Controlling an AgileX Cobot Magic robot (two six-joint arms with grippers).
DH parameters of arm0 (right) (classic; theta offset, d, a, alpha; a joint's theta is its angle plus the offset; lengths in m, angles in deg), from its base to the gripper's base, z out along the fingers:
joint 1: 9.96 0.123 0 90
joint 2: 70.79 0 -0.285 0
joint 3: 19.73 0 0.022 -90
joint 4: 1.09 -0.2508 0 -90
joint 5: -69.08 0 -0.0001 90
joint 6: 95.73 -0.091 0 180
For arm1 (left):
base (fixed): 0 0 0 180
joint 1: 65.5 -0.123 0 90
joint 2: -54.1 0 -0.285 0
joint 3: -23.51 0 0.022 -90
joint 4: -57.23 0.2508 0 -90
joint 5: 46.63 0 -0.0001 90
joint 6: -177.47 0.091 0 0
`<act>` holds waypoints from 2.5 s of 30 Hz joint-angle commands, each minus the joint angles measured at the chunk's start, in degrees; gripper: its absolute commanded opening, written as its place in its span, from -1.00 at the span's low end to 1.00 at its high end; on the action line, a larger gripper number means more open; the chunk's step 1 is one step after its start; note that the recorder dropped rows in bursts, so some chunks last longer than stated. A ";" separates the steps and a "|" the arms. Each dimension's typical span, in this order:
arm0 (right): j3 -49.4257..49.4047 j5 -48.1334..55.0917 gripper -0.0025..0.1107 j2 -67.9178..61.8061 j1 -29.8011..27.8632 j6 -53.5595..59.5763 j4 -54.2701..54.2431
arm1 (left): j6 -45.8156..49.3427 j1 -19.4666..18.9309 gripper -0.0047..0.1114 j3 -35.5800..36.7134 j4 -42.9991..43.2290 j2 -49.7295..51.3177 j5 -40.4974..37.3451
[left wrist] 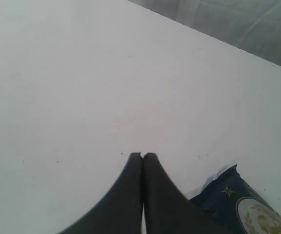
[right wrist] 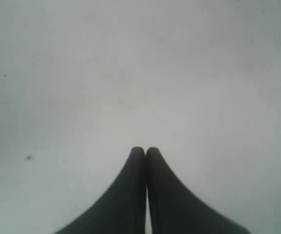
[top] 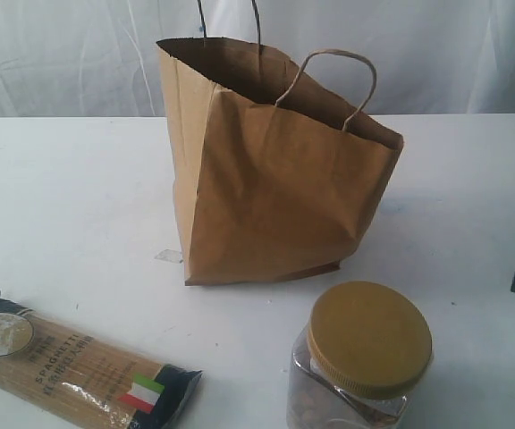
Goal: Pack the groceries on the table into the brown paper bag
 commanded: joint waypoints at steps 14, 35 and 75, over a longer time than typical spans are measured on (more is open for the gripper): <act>7.74 32.97 -0.96 12.58 -0.19 5.21 1.90 | 0.01 -0.04 -0.92 0.14 0.41 -0.31 0.02; -3.50 36.29 -0.63 30.20 20.04 157.08 -130.29 | 0.01 -0.04 -0.92 0.14 0.41 -0.31 0.02; -7.04 7.09 0.90 3.73 33.02 202.04 -185.67 | 0.01 -0.04 -0.92 0.14 0.41 -0.31 0.02</act>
